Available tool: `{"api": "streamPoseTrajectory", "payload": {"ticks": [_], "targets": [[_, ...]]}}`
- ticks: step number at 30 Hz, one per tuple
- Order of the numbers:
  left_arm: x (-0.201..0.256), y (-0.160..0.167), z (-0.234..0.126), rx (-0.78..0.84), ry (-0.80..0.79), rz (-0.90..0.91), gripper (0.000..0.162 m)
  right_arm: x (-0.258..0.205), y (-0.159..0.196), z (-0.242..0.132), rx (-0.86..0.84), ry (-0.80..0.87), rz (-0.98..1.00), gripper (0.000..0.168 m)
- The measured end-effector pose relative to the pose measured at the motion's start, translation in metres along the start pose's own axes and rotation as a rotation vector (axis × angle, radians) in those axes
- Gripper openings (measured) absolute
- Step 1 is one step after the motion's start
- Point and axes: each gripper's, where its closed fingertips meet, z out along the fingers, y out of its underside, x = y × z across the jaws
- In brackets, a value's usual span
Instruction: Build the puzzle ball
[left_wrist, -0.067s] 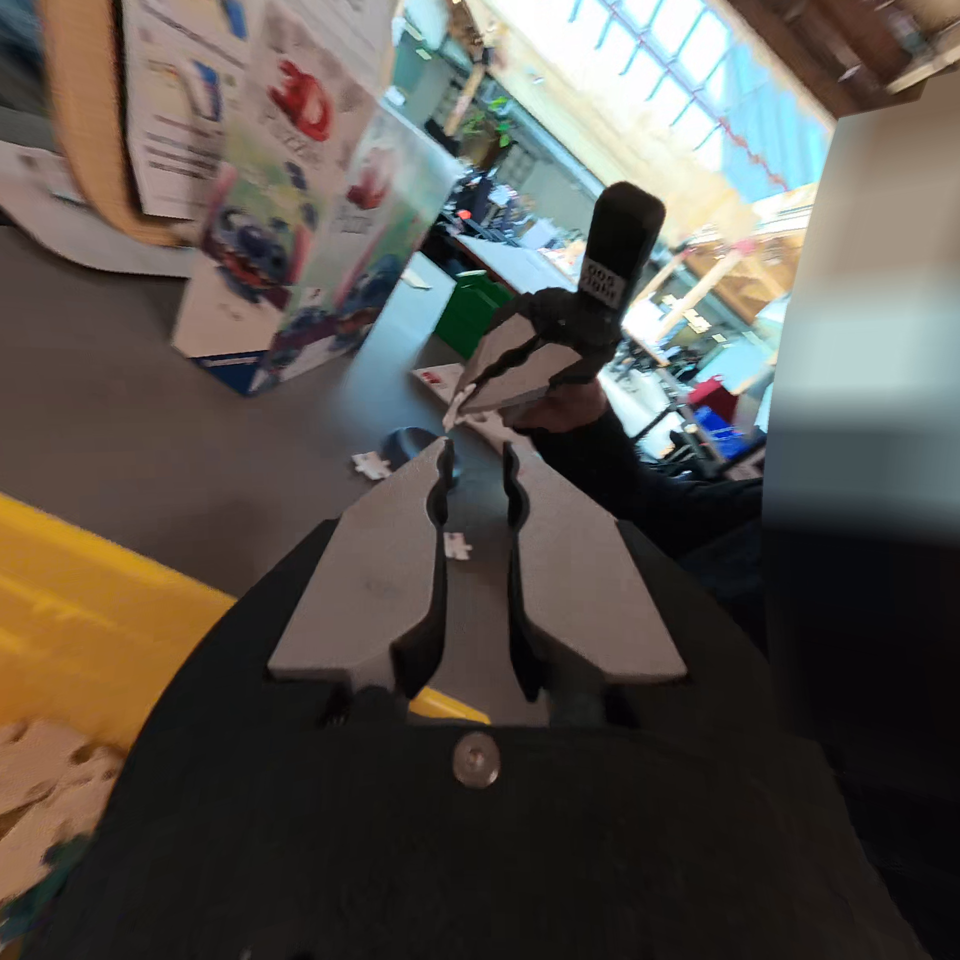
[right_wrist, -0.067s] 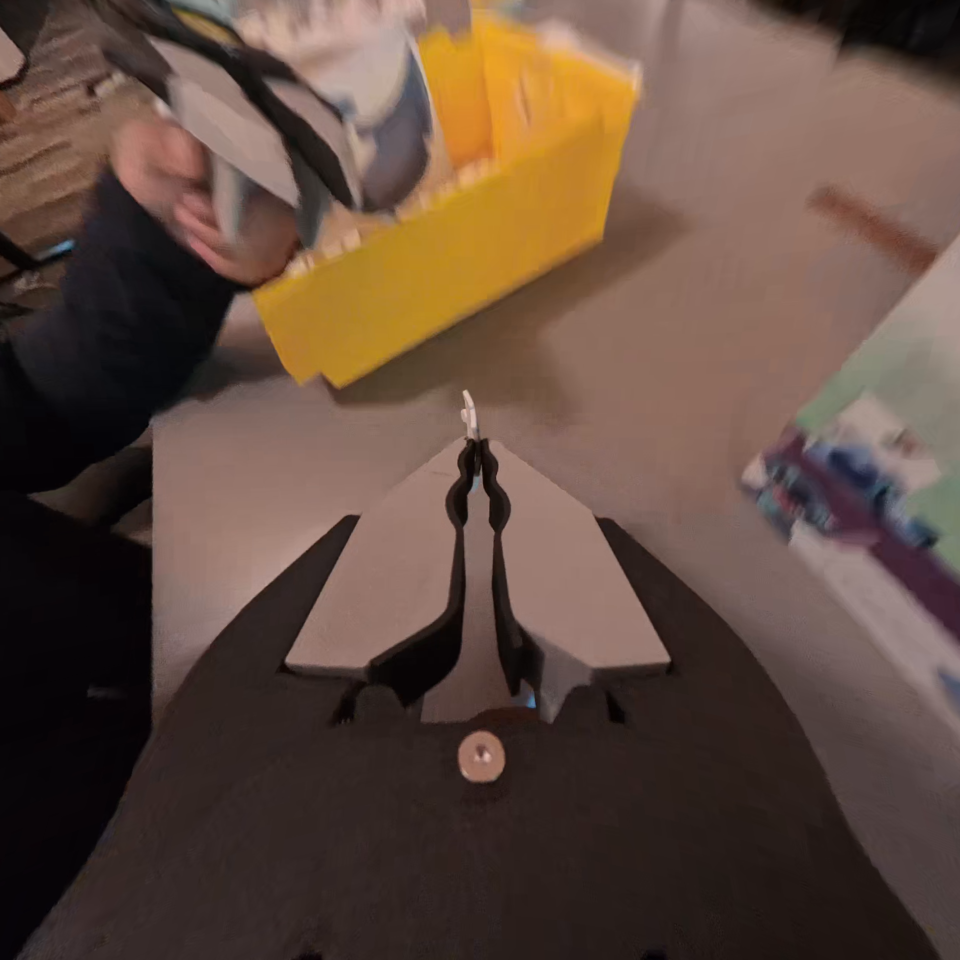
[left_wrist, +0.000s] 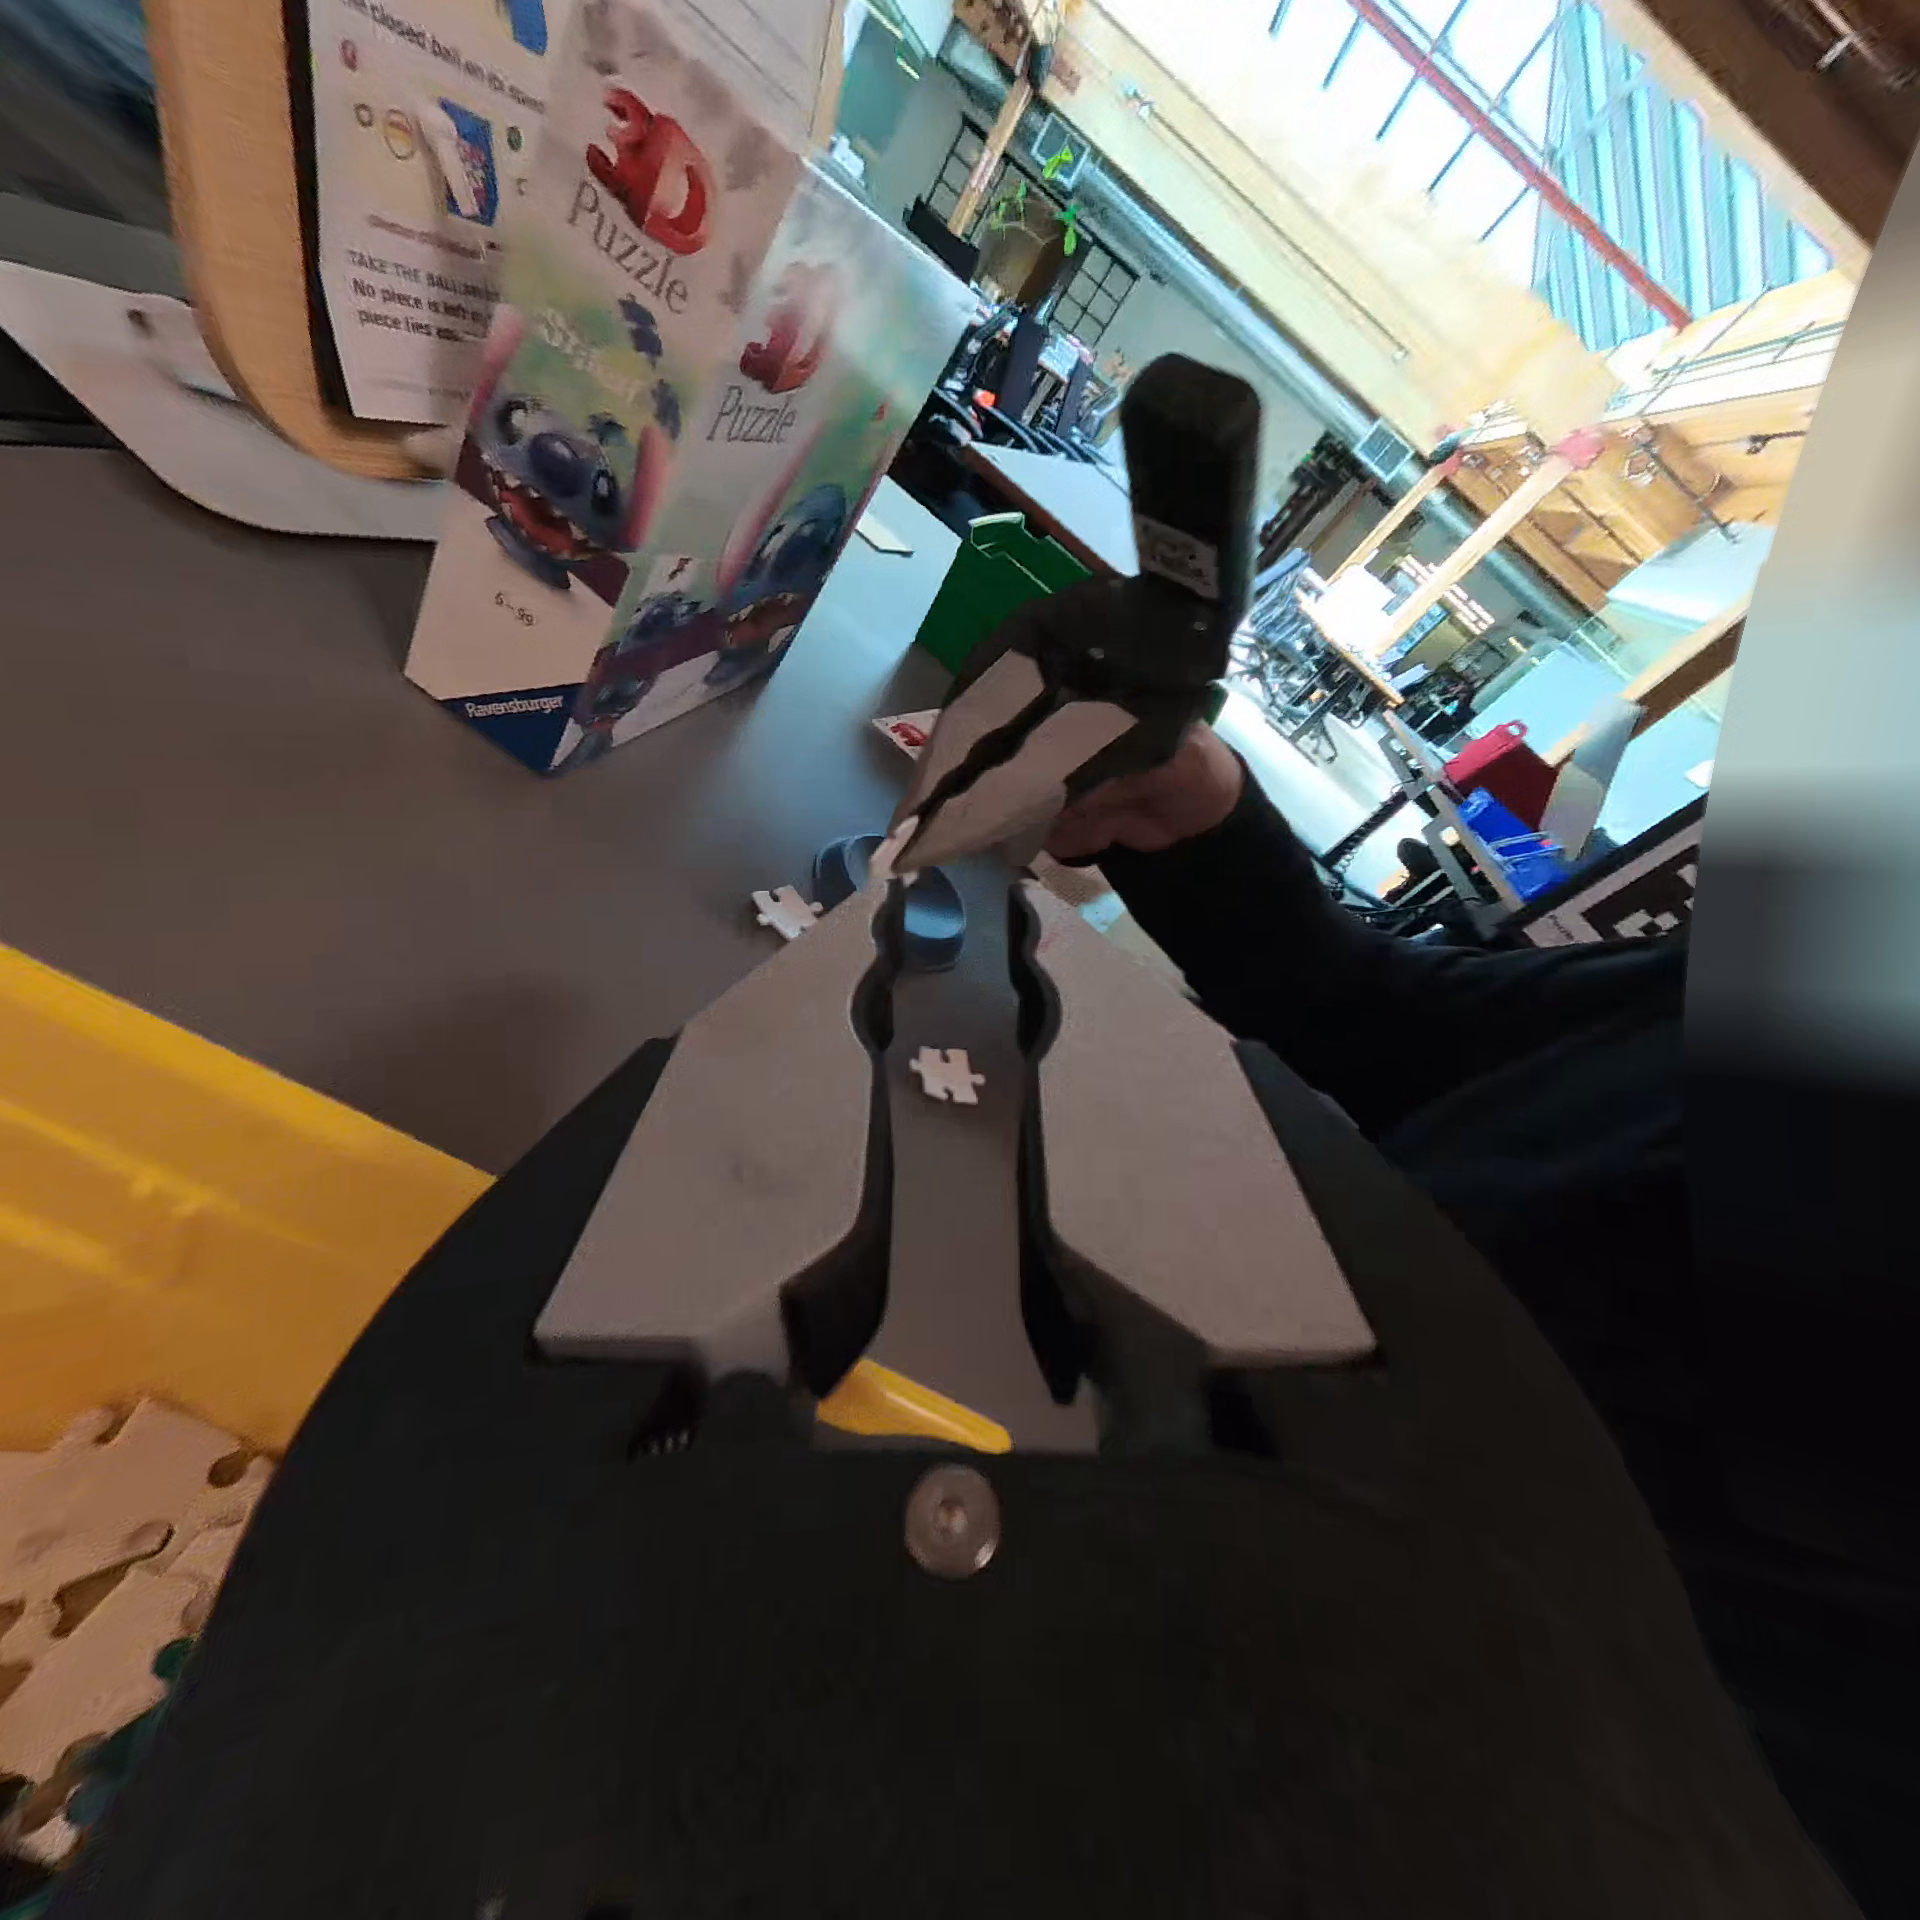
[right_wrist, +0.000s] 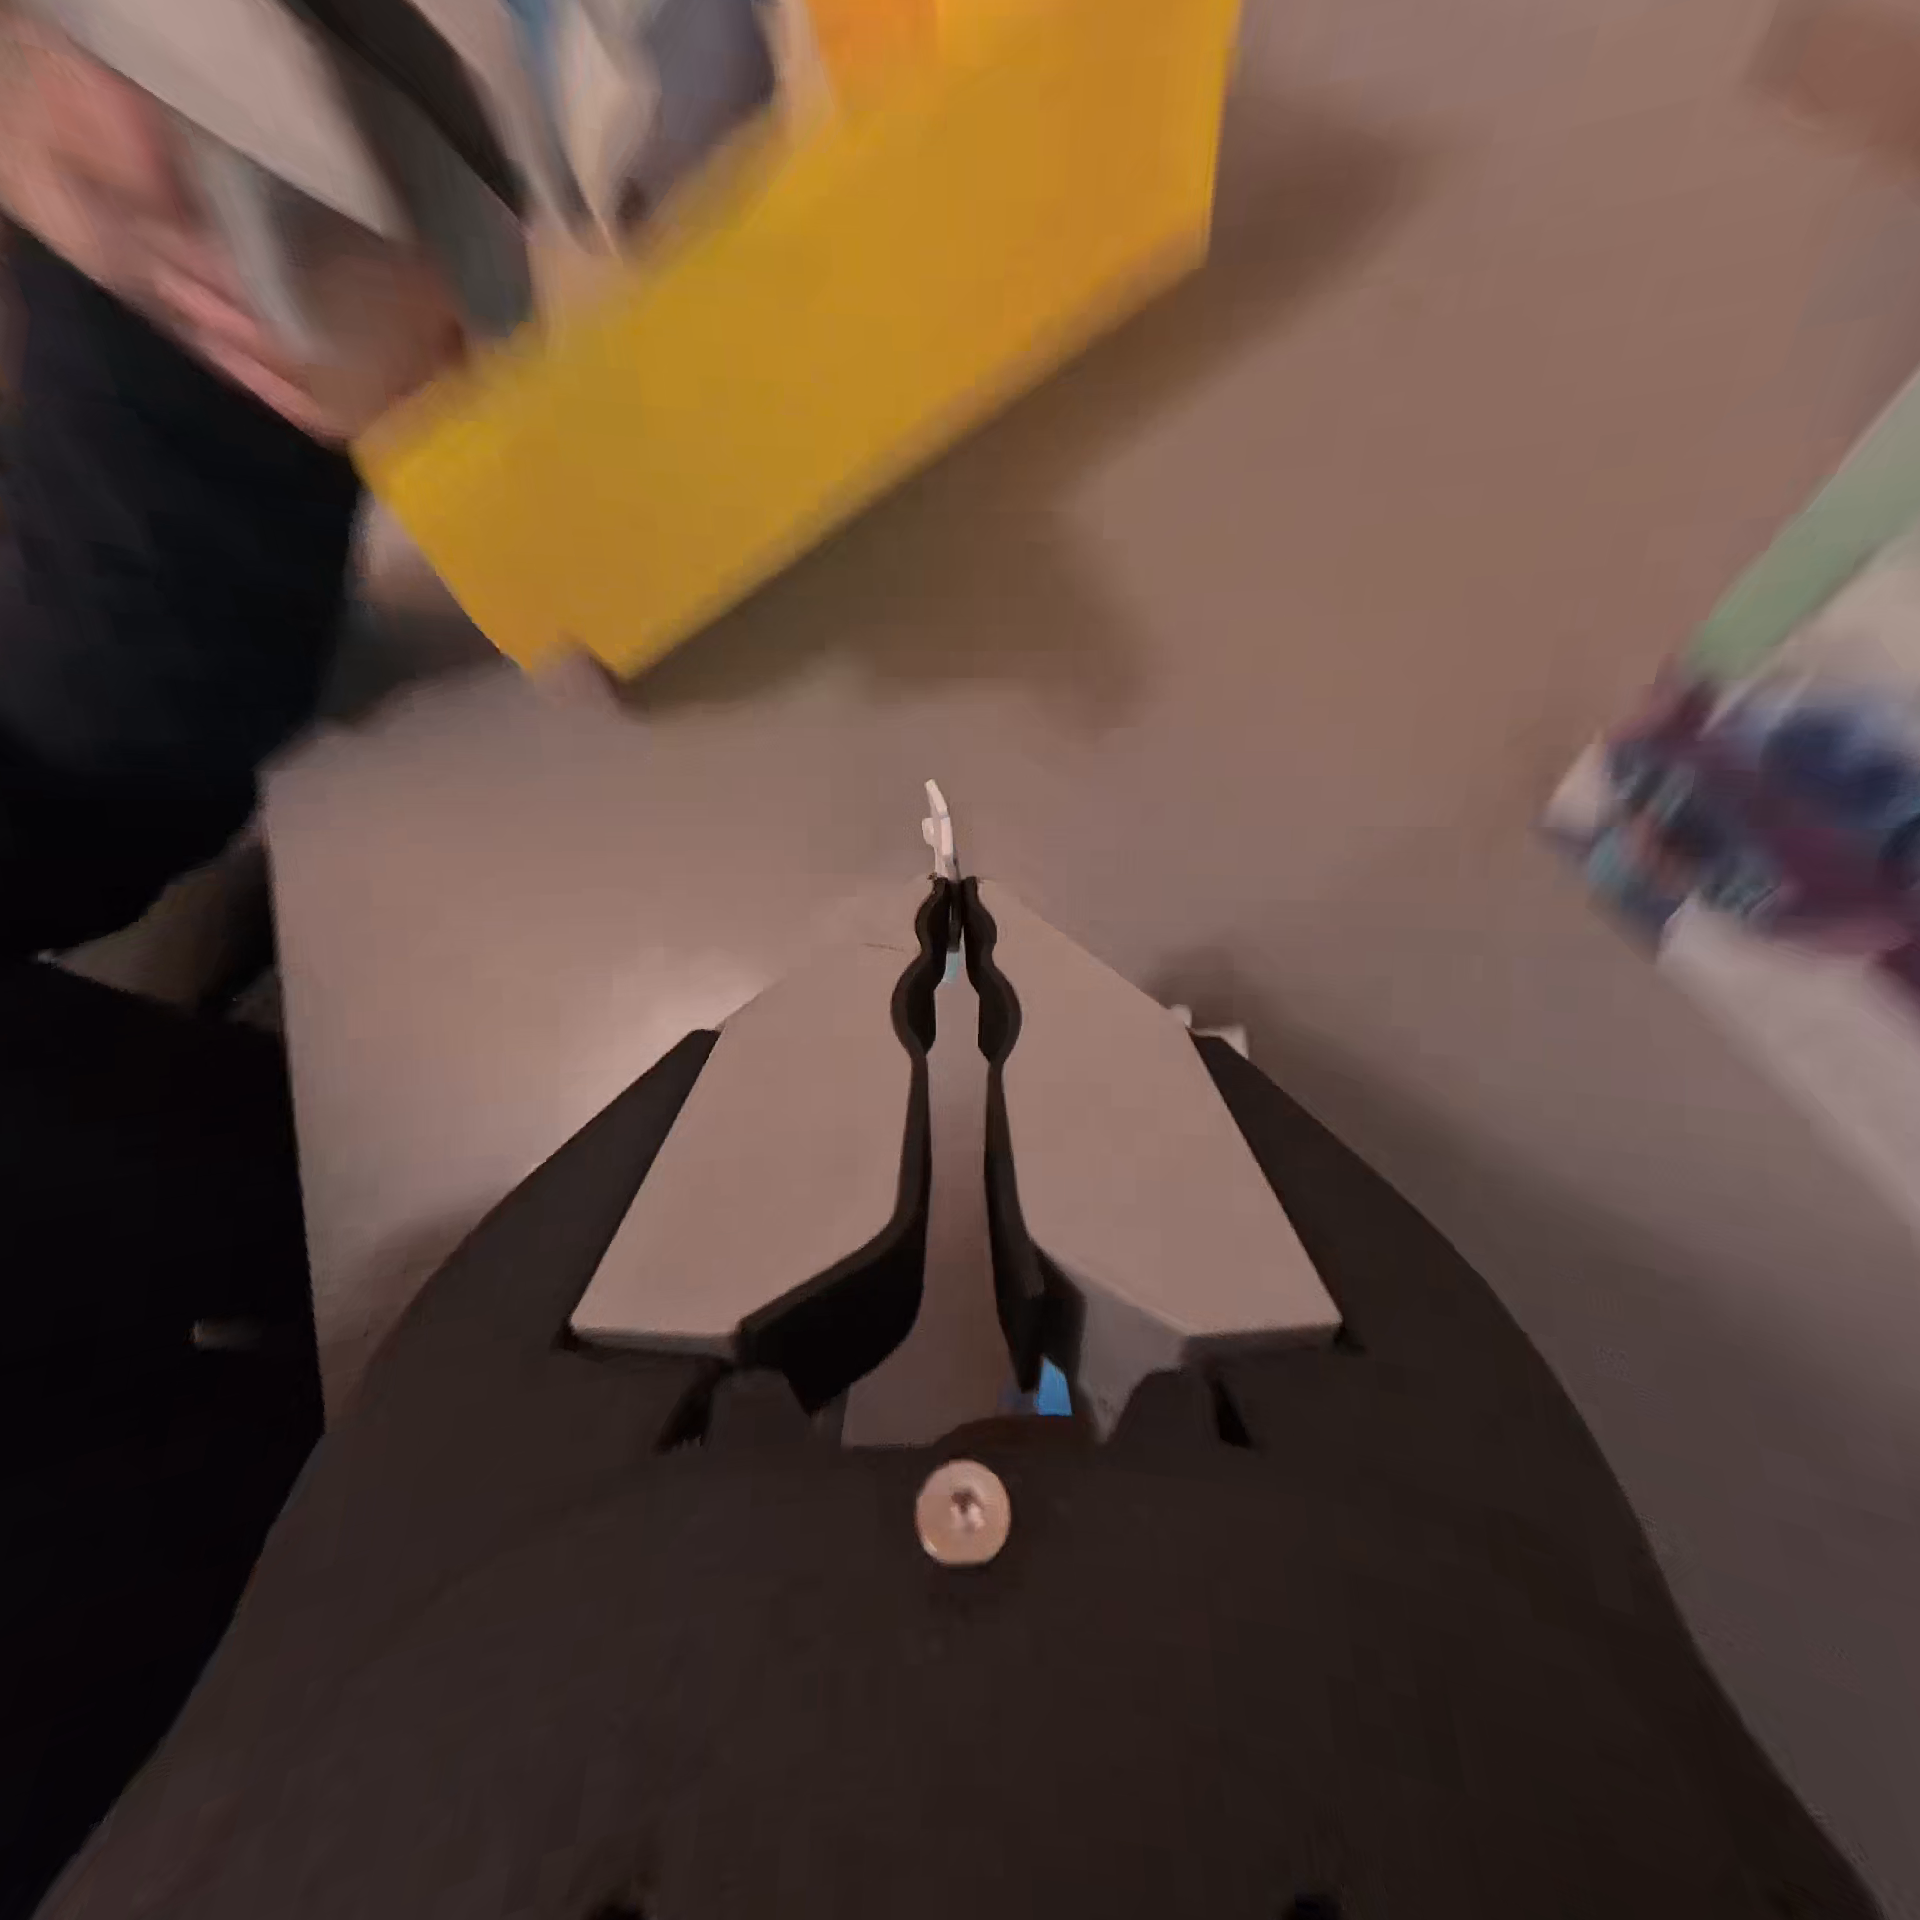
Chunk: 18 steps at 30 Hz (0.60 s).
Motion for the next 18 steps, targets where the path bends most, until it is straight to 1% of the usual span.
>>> {"api": "streamPoseTrajectory", "payload": {"ticks": [2,4,8,11,13,18], "targets": [[0.0,0.005,0.004,-0.024,-0.004,0.008,0.018,0.009,0.027,0.016,-0.115,0.003,0.049,0.001],[0.0,0.009,0.007,-0.047,-0.007,0.02,0.019,0.018,0.041,0.027,-0.19,0.065,0.027,0.005],[-0.006,0.01,0.008,-0.051,-0.032,0.015,0.019,0.039,0.044,0.038,-0.265,0.209,-0.059,0.014],[-0.009,0.008,0.005,-0.037,-0.044,0.019,0.019,0.045,0.039,0.044,-0.252,0.221,-0.069,0.021],[-0.011,0.005,0.002,-0.026,-0.061,0.023,0.019,0.048,0.032,0.042,-0.219,0.238,-0.072,0.022],[-0.014,0.002,-0.001,-0.01,-0.075,0.022,0.019,0.056,0.016,0.016,-0.109,0.283,-0.049,0.022]]}}
